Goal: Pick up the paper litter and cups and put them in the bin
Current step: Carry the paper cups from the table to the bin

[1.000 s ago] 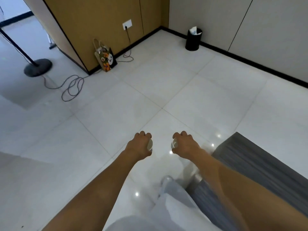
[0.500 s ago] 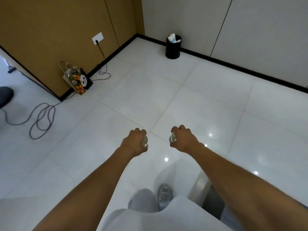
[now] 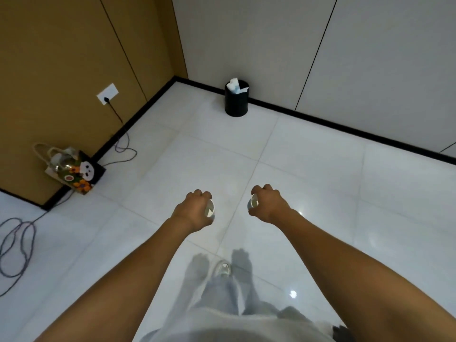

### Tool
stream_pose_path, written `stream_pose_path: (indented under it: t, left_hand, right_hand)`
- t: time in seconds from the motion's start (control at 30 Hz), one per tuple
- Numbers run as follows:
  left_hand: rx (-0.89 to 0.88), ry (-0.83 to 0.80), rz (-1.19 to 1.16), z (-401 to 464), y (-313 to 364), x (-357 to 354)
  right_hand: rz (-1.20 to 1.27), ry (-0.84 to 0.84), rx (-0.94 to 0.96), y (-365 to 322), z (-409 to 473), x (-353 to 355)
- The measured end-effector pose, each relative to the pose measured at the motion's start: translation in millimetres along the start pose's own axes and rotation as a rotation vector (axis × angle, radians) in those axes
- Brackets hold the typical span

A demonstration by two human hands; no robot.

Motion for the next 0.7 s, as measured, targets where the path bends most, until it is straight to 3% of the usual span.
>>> stream_pose_path:
  t: [0.17,0.7]
  left_hand:
    - [-0.028,-0.022,0.029,113.9,-9.5,37.1]
    - [-0.063,0.052,0.017,513.6,28.4,105.9]
  right_hand:
    - [0.024,-0.009,-0.026,-23.0,97.2,28.4]
    - [-0.004,0.014,-0.077,0.5,480.1,148.4]
Point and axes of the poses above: each hand's wrist, its own z-axis towards the middle knuckle, its own x-axis out of the back of the hand, y = z × x, the point moved 9 cm from there along z, towards the middle knuckle, and after that the axes turned 12 degrees about y, right-handed, at the moved point
